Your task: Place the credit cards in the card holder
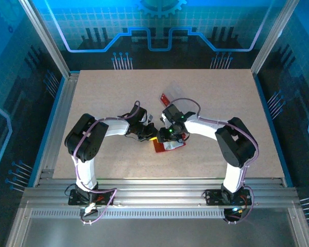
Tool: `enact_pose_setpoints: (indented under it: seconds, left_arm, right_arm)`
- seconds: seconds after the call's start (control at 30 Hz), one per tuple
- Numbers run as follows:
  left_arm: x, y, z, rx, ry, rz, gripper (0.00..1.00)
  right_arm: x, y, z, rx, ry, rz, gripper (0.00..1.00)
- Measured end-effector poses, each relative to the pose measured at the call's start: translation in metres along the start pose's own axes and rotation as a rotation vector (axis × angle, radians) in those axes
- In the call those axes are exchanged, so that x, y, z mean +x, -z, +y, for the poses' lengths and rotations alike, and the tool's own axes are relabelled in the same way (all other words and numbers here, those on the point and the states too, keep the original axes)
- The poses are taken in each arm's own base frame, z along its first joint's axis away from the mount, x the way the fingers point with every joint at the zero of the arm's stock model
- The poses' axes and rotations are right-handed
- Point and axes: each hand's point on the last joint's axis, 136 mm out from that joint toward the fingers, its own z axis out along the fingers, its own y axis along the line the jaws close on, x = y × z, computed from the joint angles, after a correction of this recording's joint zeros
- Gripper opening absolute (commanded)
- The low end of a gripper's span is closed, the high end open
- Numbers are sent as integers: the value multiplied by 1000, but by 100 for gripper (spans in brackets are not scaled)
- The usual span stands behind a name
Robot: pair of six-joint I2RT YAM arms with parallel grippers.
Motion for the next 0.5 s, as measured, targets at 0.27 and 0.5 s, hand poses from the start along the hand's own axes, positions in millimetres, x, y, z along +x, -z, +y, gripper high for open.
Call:
enact_pose_setpoints:
  seconds: [0.27,0.5]
  left_arm:
    - [0,0,0,1,0,1,9]
    - [0,-1,-1,7,-4,0,9]
  right_arm:
    - [13,21,12,11,11,-57,59]
    - [49,7,-9,70,-52,11,58]
